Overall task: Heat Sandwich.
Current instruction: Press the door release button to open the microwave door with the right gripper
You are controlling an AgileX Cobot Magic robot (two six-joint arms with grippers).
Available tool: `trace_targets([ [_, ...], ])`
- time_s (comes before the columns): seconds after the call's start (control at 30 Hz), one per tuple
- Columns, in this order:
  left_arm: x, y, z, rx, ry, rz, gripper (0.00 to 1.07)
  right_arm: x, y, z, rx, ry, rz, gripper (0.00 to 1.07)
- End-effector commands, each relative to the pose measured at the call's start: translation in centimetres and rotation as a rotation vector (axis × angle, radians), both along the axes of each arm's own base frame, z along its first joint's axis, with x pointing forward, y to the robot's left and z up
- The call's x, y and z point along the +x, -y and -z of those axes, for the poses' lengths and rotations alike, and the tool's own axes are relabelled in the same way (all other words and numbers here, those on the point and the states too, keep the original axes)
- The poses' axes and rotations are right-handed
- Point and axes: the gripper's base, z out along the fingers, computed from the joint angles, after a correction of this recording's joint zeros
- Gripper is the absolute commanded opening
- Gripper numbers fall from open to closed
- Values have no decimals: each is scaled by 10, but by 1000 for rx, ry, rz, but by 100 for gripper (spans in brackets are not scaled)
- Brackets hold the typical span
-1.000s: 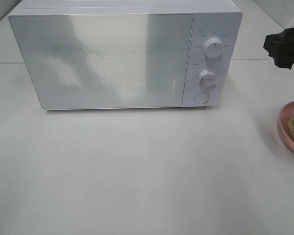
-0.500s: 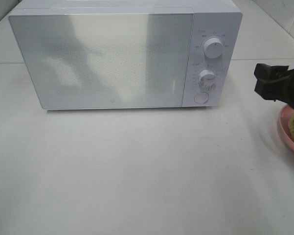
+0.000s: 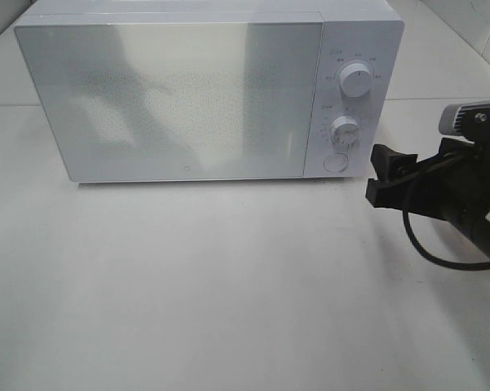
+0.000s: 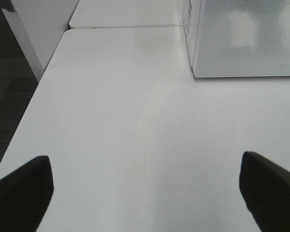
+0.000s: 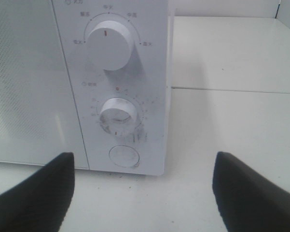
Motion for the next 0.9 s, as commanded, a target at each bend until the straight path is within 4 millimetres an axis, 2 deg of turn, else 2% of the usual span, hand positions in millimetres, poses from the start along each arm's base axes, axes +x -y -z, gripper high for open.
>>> trace_targets([
  [0.03, -3, 1, 0, -12, 30, 1, 103, -4, -10, 5, 2, 16, 25, 76],
  [0.33, -3, 1, 0, -12, 30, 1, 103, -14, -27, 17, -17, -11, 14, 76],
  [0.6, -3, 1, 0, -11, 30, 1, 103, -16, -29, 17, -13, -11, 22, 76],
  [0.77, -3, 1, 0, -11, 30, 1, 103, -16, -29, 16, 69, -21, 43, 76],
  [0.87, -3, 1, 0, -11, 30, 1, 103, -16, -29, 16, 279, -47, 95, 76],
  [0.9, -3, 1, 0, -11, 30, 1, 103, -16, -29, 16, 279, -47, 95, 76],
])
